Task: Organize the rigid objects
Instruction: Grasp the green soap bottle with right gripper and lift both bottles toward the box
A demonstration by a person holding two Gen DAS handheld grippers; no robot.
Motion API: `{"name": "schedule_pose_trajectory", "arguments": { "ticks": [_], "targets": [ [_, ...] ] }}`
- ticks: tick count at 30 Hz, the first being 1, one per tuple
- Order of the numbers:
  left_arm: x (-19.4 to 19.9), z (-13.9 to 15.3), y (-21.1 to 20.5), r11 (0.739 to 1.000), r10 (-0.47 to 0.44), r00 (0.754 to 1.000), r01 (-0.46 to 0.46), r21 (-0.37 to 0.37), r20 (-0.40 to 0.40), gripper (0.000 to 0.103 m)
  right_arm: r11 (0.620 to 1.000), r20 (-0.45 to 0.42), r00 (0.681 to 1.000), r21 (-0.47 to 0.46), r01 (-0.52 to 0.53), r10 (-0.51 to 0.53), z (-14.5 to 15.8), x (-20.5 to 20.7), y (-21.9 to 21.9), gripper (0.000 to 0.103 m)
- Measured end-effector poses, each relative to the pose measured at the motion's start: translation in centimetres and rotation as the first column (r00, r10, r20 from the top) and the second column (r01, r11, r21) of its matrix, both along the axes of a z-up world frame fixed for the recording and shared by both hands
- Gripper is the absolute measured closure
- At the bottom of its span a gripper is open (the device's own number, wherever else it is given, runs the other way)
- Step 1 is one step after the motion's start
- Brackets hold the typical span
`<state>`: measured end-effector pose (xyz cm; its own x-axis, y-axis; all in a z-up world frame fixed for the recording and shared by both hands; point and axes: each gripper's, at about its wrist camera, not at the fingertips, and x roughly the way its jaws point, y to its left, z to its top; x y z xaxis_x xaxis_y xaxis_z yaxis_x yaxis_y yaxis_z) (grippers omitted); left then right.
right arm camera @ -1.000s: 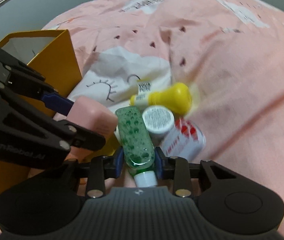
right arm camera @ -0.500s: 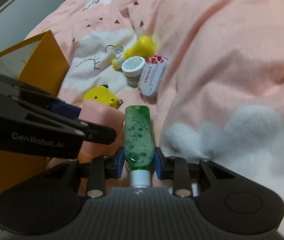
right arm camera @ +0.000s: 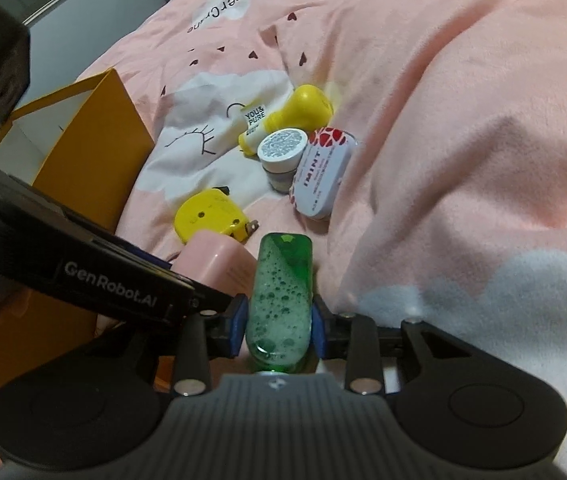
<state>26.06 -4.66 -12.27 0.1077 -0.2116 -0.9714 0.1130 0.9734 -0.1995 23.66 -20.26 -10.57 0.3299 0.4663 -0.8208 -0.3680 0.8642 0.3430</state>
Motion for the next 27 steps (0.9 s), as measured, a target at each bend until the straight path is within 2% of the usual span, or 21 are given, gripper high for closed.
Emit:
{"name": "schedule_pose_trajectory", "arguments": {
  "ticks": [7,12,20,23,27],
  "targets": [
    [-1.9,1.5,-0.6,0.999,-0.032,0.993,0.029,0.03,0.11,0.056,1.0,-0.001,1.0,0.019,0.014,-0.014,0.3,-0.3,-0.5,0.073],
    [-3.3,3.5,-0.8,0.999,-0.036,0.984,0.039,-0.011,0.172,0.056,0.999,0.002,0.999,0.021,0.045,-0.045,1.3,-1.0,-0.8,0.073],
    [-6.3,9.0,0.0,0.993,-0.003,0.952,0.038,-0.108,0.308,0.056,0.996,0.107,0.99,0.011,0.092,-0.092,5.4,-3.1,-0.2,0.073],
    [-7.2,10.8,1.3,0.991,0.018,0.936,0.029,-0.127,0.352,0.056,0.995,0.144,0.985,0.038,0.088,-0.092,7.6,-4.2,0.5,0.073],
    [-8.8,12.9,4.0,0.988,0.063,0.92,-0.004,-0.151,0.388,0.056,0.993,0.15,0.984,0.084,0.081,-0.093,10.0,-5.0,1.8,0.073]
  ]
}}
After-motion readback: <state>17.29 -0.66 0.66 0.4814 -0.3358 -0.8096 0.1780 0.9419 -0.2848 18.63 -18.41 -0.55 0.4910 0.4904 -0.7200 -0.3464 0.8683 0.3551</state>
